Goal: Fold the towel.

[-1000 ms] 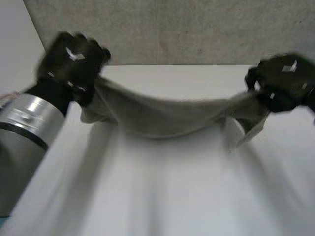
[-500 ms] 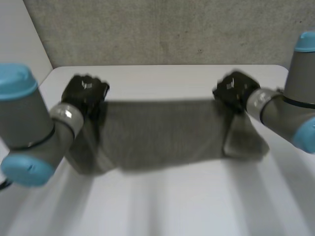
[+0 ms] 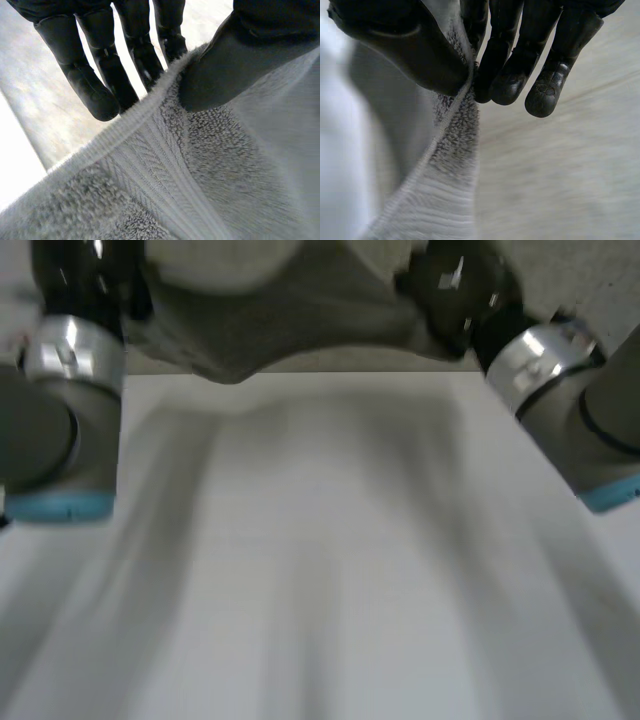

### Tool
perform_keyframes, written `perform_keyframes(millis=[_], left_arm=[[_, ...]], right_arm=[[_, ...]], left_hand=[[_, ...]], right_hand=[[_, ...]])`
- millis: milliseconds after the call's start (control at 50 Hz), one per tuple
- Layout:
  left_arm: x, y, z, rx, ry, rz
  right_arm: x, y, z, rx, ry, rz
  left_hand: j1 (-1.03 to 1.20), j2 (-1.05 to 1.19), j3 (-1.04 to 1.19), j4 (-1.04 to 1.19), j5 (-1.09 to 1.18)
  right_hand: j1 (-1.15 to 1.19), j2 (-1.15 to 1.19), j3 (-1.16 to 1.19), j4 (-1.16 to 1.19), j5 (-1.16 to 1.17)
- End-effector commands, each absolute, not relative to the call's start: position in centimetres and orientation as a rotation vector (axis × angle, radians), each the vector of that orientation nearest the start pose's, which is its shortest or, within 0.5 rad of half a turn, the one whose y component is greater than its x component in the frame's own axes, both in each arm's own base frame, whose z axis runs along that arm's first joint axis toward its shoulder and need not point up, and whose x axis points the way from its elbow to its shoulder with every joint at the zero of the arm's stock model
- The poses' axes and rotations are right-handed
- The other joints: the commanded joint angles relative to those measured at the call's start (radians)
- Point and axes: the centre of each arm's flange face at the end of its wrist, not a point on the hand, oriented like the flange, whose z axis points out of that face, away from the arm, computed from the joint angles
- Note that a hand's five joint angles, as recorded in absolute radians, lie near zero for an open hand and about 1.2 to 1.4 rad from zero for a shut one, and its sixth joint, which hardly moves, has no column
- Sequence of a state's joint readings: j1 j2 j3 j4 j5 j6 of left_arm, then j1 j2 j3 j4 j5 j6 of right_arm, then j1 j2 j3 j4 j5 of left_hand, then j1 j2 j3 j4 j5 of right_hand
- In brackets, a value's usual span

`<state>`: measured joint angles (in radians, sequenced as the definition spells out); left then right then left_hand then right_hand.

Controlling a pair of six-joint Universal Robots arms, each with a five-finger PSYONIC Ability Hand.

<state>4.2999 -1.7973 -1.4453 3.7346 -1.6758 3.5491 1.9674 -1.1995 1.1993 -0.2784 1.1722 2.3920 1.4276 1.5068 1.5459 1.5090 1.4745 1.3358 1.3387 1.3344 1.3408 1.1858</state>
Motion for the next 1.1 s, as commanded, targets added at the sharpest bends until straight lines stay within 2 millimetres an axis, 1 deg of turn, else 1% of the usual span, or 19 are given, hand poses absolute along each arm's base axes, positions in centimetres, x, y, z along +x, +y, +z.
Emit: perform_keyframes(millis=[20, 40, 80, 100, 120, 140, 160, 180, 200, 240, 260, 300, 360, 540, 580, 640, 680, 880, 1100], left_arm=[[-25.7, -26.7, 24.8, 0.748, 1.730, -2.498], [-25.7, -26.7, 24.8, 0.748, 1.730, -2.497], [-25.1, -25.0, 21.6, 0.816, 1.825, -2.421], [-25.1, -25.0, 21.6, 0.816, 1.825, -2.421], [-24.8, -24.3, 20.2, 0.836, 1.872, -2.378], [-24.7, -24.3, 20.2, 0.836, 1.873, -2.377], [-24.4, -23.7, 19.1, 0.852, 1.917, -2.337], [-24.2, -23.2, 18.3, 0.867, 1.948, -2.307], [-24.2, -23.2, 18.3, 0.867, 1.949, -2.307], [-24.0, -22.7, 17.4, 0.877, 1.976, -2.278], [-24.0, -22.7, 17.4, 0.877, 1.976, -2.278], [-23.7, -22.9, 17.1, 0.868, 1.984, -2.264], [-23.5, -23.2, 17.1, 0.858, 1.986, -2.258], [-23.0, -23.8, 16.5, 0.835, 2.003, -2.230], [-22.9, -23.9, 16.5, 0.829, 2.004, -2.225], [-22.7, -23.9, 16.4, 0.821, 1.999, -2.228], [-22.5, -24.2, 16.4, 0.808, 1.992, -2.229], [-22.1, -24.6, 16.4, 0.785, 1.977, -2.235], [-22.0, -24.7, 16.4, 0.777, 1.976, -2.232]], right_arm=[[29.7, -29.0, 25.1, -1.588, 1.574, -2.078], [29.7, -29.0, 25.1, -1.588, 1.574, -2.077], [28.5, -28.5, 22.2, -1.611, 1.656, -1.959], [28.5, -28.5, 22.2, -1.611, 1.656, -1.958], [28.0, -28.2, 20.6, -1.624, 1.688, -1.894], [27.7, -27.8, 19.1, -1.638, 1.713, -1.830], [27.7, -27.8, 19.1, -1.638, 1.713, -1.829], [27.3, -27.5, 17.6, -1.643, 1.741, -1.765], [27.3, -27.5, 17.6, -1.643, 1.741, -1.765], [26.8, -27.2, 15.1, -1.640, 1.800, -1.666], [26.8, -27.2, 15.1, -1.640, 1.800, -1.665], [26.5, -27.2, 13.4, -1.625, 1.847, -1.607], [26.2, -27.3, 12.9, -1.606, 1.880, -1.586], [25.9, -27.3, 12.9, -1.515, 1.966, -1.573], [25.9, -27.4, 13.1, -1.450, 1.998, -1.581], [25.9, -27.6, 13.1, -1.422, 2.012, -1.590], [25.7, -27.9, 13.1, -1.388, 2.033, -1.625], [24.8, -28.8, 12.6, -1.350, 2.146, -1.701], [24.3, -28.9, 12.4, -1.330, 2.208, -1.688]], left_hand=[[-0.031, -0.111, -0.150, -0.113, -0.253], [-0.031, -0.111, -0.150, -0.113, -0.253], [-0.031, -0.111, -0.150, -0.113, -0.253], [-0.031, -0.111, -0.150, -0.113, -0.253], [-0.031, -0.111, -0.150, -0.113, -0.253], [-0.031, -0.111, -0.150, -0.113, -0.253], [-0.031, -0.111, -0.150, -0.113, -0.253], [-0.031, -0.111, -0.150, -0.113, -0.253], [-0.031, -0.111, -0.150, -0.113, -0.253], [-0.031, -0.111, -0.150, -0.113, -0.253], [-0.031, -0.111, -0.150, -0.113, -0.253], [-0.031, -0.111, -0.150, -0.113, -0.253], [-0.031, -0.111, -0.150, -0.113, -0.253], [-0.031, -0.111, -0.150, -0.113, -0.253], [-0.031, -0.111, -0.150, -0.113, -0.253], [-0.031, -0.111, -0.150, -0.113, -0.253], [-0.031, -0.111, -0.150, -0.113, -0.253], [-0.031, -0.111, -0.150, -0.113, -0.253], [-0.031, -0.111, -0.150, -0.113, -0.253]], right_hand=[[0.060, 0.058, 0.062, 0.055, 0.036], [0.060, 0.058, 0.062, 0.055, 0.036], [0.060, 0.058, 0.062, 0.055, 0.036], [0.060, 0.058, 0.062, 0.055, 0.036], [0.060, 0.058, 0.062, 0.055, 0.036], [0.060, 0.058, 0.062, 0.055, 0.036], [0.060, 0.058, 0.062, 0.055, 0.036], [0.060, 0.058, 0.062, 0.055, 0.036], [0.060, 0.058, 0.062, 0.055, 0.036], [0.060, 0.058, 0.062, 0.055, 0.036], [0.060, 0.058, 0.062, 0.055, 0.036], [0.060, 0.058, 0.062, 0.055, 0.036], [0.060, 0.058, 0.062, 0.055, 0.036], [0.060, 0.058, 0.062, 0.055, 0.036], [-0.038, -0.040, -0.036, -0.043, -0.062], [-0.071, -0.073, -0.069, -0.076, -0.095], [-0.211, -0.214, -0.209, -0.216, -0.235], [-0.619, -0.622, -0.618, -0.624, -0.644], [-0.623, -0.626, -0.621, -0.628, -0.647]])
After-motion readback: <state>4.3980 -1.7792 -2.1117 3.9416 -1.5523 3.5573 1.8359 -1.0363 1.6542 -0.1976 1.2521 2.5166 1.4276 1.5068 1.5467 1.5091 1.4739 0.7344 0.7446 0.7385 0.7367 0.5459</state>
